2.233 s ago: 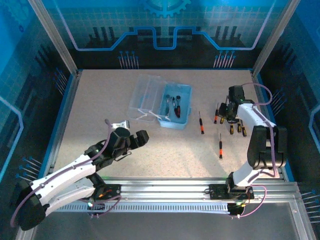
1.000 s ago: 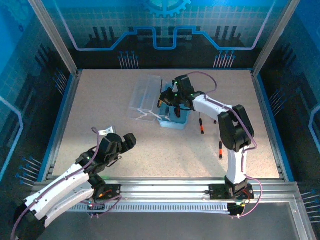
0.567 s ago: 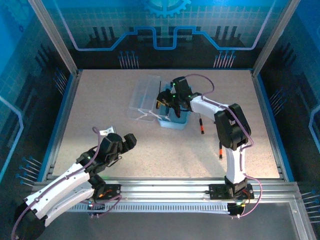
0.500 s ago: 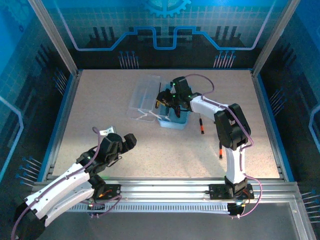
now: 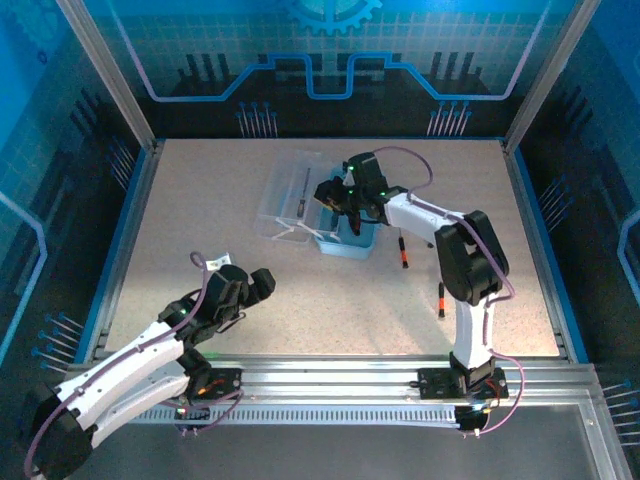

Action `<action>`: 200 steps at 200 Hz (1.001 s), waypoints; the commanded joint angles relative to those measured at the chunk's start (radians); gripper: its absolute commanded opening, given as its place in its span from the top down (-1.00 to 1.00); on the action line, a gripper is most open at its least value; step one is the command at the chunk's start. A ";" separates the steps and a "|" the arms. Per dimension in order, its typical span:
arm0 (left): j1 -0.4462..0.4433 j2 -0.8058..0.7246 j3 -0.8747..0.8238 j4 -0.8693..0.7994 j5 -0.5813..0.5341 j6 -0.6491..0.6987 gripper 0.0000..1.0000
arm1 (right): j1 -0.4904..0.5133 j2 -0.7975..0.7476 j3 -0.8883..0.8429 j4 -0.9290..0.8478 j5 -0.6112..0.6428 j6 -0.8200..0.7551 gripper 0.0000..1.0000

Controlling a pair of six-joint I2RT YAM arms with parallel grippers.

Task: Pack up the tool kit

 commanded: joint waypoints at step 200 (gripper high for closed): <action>-0.197 0.499 0.170 0.516 0.320 0.019 -0.83 | -0.606 -0.548 -0.644 -0.387 0.505 -0.505 -0.12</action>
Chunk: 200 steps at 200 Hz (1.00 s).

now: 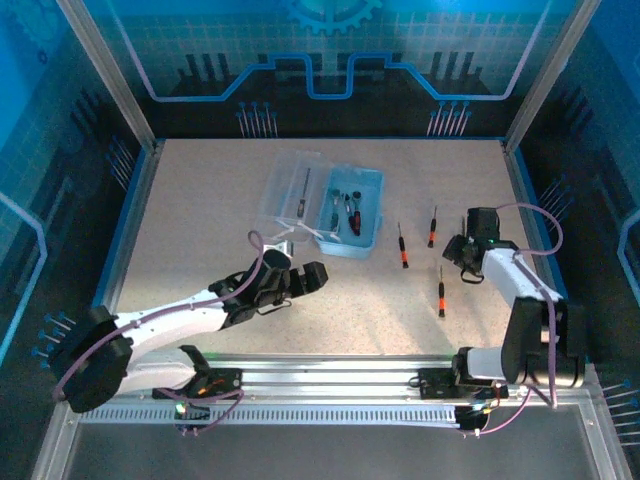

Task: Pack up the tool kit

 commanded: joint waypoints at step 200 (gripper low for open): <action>-0.019 -0.139 -0.039 -0.058 0.013 0.079 -0.89 | -0.088 0.316 0.216 -0.054 -0.194 -0.070 0.13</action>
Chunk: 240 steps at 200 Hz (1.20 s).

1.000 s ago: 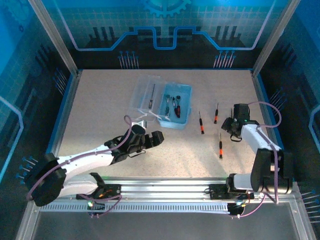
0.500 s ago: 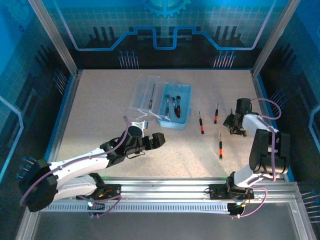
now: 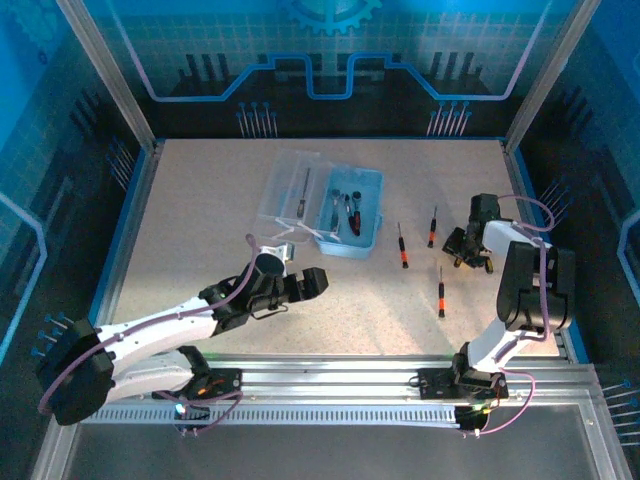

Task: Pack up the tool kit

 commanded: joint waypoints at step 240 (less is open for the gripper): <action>0.107 -0.189 -0.062 -0.284 -0.291 -0.090 -0.99 | 0.282 -0.277 -0.022 0.104 -0.005 0.073 0.76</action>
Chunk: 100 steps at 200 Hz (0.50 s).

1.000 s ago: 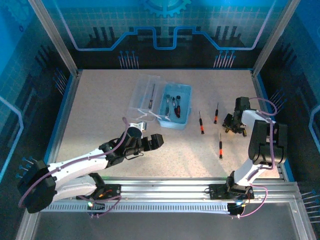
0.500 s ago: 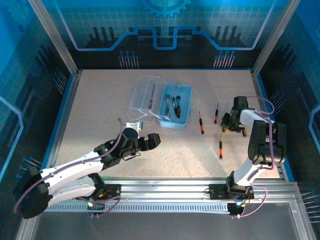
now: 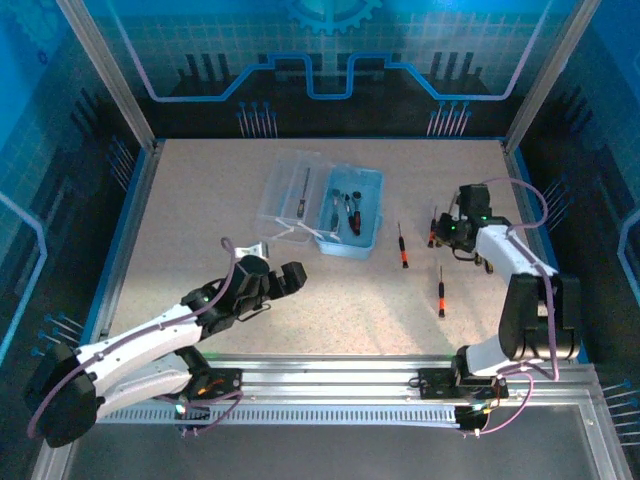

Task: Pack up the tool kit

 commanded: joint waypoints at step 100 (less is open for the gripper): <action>0.120 -0.411 -0.203 -0.271 -0.244 -0.289 -0.99 | 0.550 0.054 0.229 0.166 0.041 0.267 0.75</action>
